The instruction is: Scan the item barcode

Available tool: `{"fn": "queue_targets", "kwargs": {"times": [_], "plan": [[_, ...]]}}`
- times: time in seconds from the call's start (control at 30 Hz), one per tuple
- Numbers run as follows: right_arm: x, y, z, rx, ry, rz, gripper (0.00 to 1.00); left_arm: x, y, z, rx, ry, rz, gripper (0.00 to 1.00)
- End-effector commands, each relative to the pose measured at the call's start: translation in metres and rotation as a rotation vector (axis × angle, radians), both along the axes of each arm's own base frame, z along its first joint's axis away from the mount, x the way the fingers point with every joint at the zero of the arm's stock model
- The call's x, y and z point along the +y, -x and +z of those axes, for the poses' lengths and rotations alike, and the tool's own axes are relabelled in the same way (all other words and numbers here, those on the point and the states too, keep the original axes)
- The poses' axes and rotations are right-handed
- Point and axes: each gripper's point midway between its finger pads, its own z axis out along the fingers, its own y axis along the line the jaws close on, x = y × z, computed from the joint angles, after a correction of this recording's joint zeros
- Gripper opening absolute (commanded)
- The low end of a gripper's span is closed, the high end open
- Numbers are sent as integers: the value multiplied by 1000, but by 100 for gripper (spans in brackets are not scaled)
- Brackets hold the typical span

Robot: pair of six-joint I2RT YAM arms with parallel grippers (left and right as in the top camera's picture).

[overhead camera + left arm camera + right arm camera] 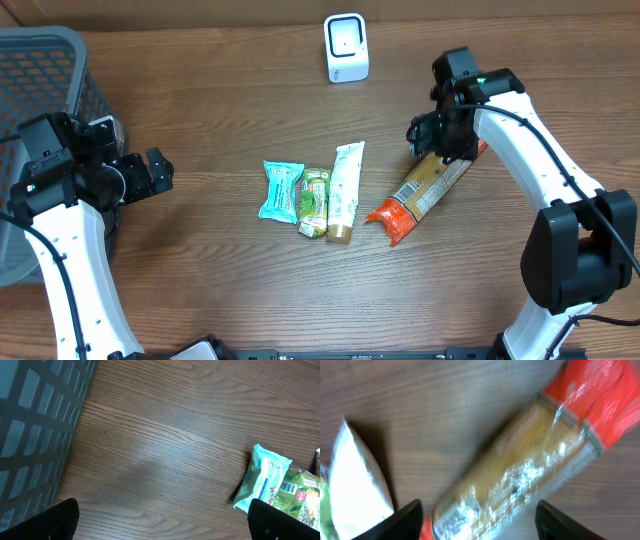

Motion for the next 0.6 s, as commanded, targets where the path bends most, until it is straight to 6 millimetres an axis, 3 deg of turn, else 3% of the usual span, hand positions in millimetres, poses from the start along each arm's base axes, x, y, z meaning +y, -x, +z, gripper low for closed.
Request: {"fn": "queue_targets", "kwargs": {"times": [0.0,0.1,0.23,0.37,0.47,0.57], "plan": [[-21,-26,-1,-98,88,-20,73,3,-2,2,-5,5,23,100],[-25,-48,-16,-166,80,-37,73,3,-2,2,-5,5,23,100],[-27,-57,-50,-155,75,-55,72,3,-2,2,-5,5,23,100],[-35,-46,-81,-73,111,-59,68,3,-2,2,-5,5,23,100],[-45,-35,-86,-18,128,-88,65,3,-2,2,-5,5,23,100],[-66,-16,-88,68,154,-189,69,3,-2,2,-5,5,23,99]]}}
